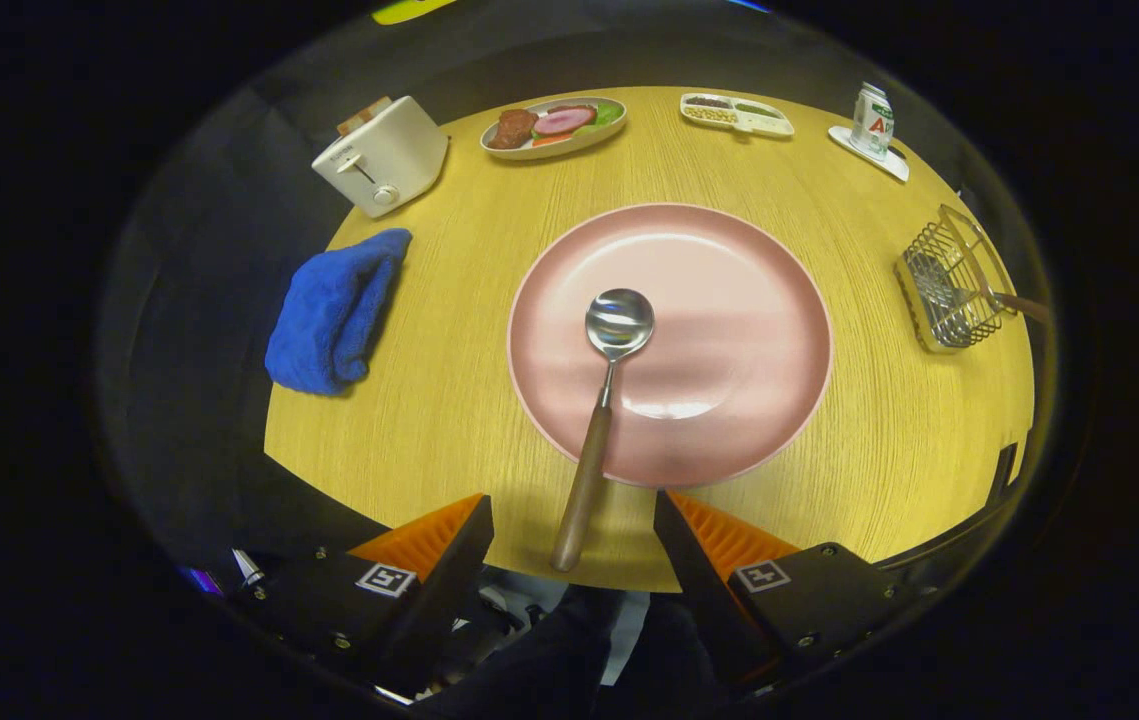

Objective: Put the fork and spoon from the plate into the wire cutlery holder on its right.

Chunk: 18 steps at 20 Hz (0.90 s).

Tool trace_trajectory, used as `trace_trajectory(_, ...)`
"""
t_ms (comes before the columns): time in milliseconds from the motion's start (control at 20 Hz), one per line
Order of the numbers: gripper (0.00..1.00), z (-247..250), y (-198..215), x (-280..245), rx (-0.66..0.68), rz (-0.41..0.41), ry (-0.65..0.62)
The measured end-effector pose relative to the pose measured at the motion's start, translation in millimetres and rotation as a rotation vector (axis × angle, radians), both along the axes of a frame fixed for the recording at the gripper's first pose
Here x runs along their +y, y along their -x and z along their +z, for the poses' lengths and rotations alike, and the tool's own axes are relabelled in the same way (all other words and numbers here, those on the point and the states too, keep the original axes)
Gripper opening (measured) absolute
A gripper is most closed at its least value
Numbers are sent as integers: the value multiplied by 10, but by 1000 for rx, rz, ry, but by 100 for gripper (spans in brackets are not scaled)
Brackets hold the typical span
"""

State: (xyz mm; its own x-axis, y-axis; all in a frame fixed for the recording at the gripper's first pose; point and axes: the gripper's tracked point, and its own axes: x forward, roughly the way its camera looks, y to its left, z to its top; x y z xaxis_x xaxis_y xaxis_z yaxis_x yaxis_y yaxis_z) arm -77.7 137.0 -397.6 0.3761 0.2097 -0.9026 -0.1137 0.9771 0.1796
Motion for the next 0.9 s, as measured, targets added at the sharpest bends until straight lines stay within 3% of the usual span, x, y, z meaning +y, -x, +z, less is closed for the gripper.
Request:
trace_trajectory(50, 98, -38, 6, 12, 12, -2, -2)
trace_trajectory(100, 88, -56, 15, 21, 23, -4, -6)
trace_trajectory(200, 85, -117, 25, 20, 37, -16, -11)
trace_trajectory(300, 64, -125, 23, 27, 49, -12, -4)
trace_trajectory(350, 64, -162, 18, 12, 43, -17, 1)
trace_trajectory(450, 27, -119, 11, 12, 54, -21, -1)
trace_trajectory(550, 22, -164, -24, -78, 27, -61, 43)
trace_trajectory(600, 11, -86, -47, -42, 30, -46, 17)
trace_trajectory(800, 11, 41, -147, -36, -18, -52, -31)
trace_trajectory(850, 3, 63, -140, -18, -17, -61, -46)
trace_trajectory(900, 3, 49, -162, -6, -16, -66, -61)
